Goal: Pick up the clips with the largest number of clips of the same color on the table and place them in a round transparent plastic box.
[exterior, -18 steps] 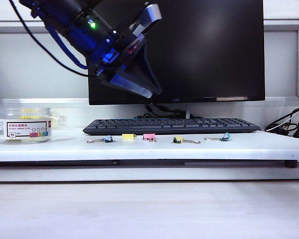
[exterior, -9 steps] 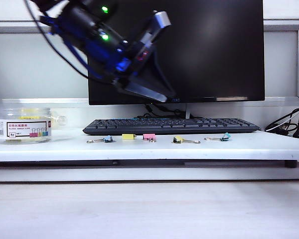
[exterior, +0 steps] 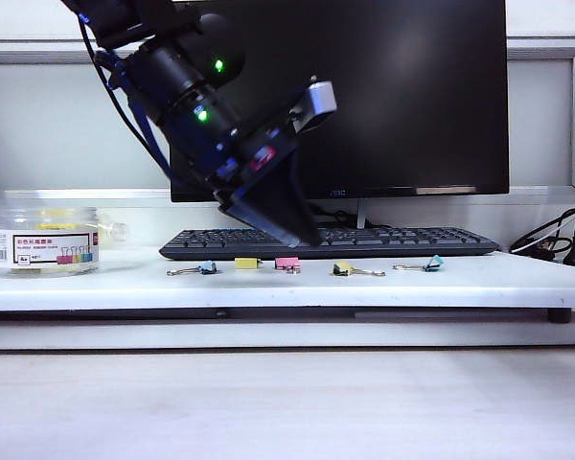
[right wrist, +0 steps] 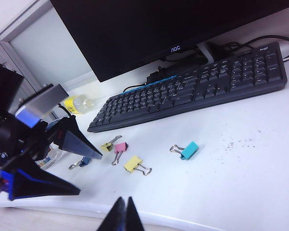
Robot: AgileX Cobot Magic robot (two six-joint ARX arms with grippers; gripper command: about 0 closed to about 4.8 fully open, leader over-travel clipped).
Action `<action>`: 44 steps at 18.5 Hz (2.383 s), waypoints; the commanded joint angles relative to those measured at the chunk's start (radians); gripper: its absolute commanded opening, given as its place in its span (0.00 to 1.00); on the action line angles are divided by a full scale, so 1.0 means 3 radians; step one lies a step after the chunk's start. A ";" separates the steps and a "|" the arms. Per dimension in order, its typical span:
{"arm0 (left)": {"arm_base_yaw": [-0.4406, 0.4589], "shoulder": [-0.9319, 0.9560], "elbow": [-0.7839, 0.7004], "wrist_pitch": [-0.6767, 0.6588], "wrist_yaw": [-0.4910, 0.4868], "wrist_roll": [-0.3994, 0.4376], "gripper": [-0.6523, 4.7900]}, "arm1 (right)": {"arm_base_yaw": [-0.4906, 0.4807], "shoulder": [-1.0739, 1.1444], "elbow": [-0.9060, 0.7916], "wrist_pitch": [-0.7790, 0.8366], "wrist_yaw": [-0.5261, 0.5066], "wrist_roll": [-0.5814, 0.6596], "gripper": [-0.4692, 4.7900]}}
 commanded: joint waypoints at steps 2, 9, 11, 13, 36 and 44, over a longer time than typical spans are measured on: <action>-0.0023 -0.0013 0.0029 0.0064 -0.0090 0.0289 0.84 | 0.0000 -0.0006 -0.0009 0.0065 -0.0008 0.0003 0.09; -0.0024 0.0010 0.0033 0.0090 -0.0167 0.0601 0.79 | 0.0000 -0.0006 -0.0009 0.0065 -0.0006 0.0001 0.09; -0.0032 0.0039 0.0042 0.0174 -0.0156 0.0600 0.79 | 0.0000 -0.0006 -0.0009 0.0065 -0.0006 0.0001 0.09; -0.0053 0.0117 0.0135 0.0174 -0.0154 0.0598 0.79 | 0.0000 -0.0006 -0.0009 0.0065 -0.0008 0.0001 0.09; -0.0135 0.0587 0.0486 0.0314 -0.0170 0.0868 0.72 | 0.0000 -0.0006 -0.0009 0.0066 -0.0009 0.0003 0.09; -0.0131 0.0683 0.0484 0.0416 -0.0156 0.0862 0.66 | 0.0000 -0.0006 -0.0009 0.0066 -0.0006 0.0001 0.09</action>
